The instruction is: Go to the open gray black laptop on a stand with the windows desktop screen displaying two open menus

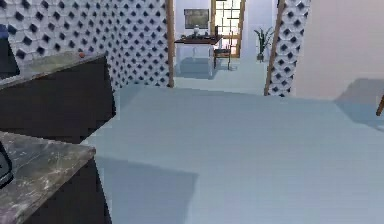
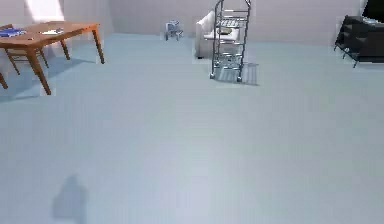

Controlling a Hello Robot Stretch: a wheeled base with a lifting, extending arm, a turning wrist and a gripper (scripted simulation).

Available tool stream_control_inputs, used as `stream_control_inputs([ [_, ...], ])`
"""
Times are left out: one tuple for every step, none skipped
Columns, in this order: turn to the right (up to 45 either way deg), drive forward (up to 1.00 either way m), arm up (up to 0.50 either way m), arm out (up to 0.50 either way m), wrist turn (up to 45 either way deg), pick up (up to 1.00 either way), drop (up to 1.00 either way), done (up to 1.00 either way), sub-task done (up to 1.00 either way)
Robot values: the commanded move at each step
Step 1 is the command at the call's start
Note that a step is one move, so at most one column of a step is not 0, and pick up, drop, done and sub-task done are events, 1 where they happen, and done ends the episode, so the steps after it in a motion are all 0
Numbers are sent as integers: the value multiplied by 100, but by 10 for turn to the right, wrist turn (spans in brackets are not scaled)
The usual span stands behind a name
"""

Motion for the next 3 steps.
stream_control_inputs([
  [150,0,0,0,0,0,0,0,0],
  [0,85,0,0,0,0,0,0,0],
  [-180,0,0,0,0,0,0,0,0],
])
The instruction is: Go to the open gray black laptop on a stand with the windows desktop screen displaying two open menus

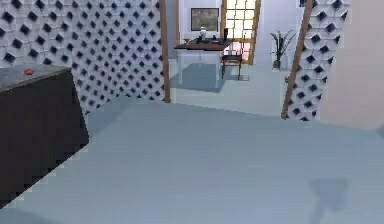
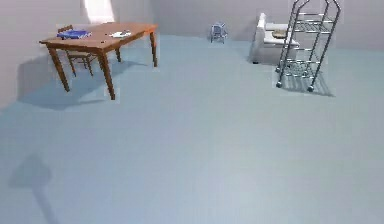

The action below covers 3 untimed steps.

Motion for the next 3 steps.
stream_control_inputs([
  [0,100,0,0,0,0,0,0,0],
  [0,100,0,0,0,0,0,0,0],
  [-30,0,0,0,0,0,0,0,0],
])
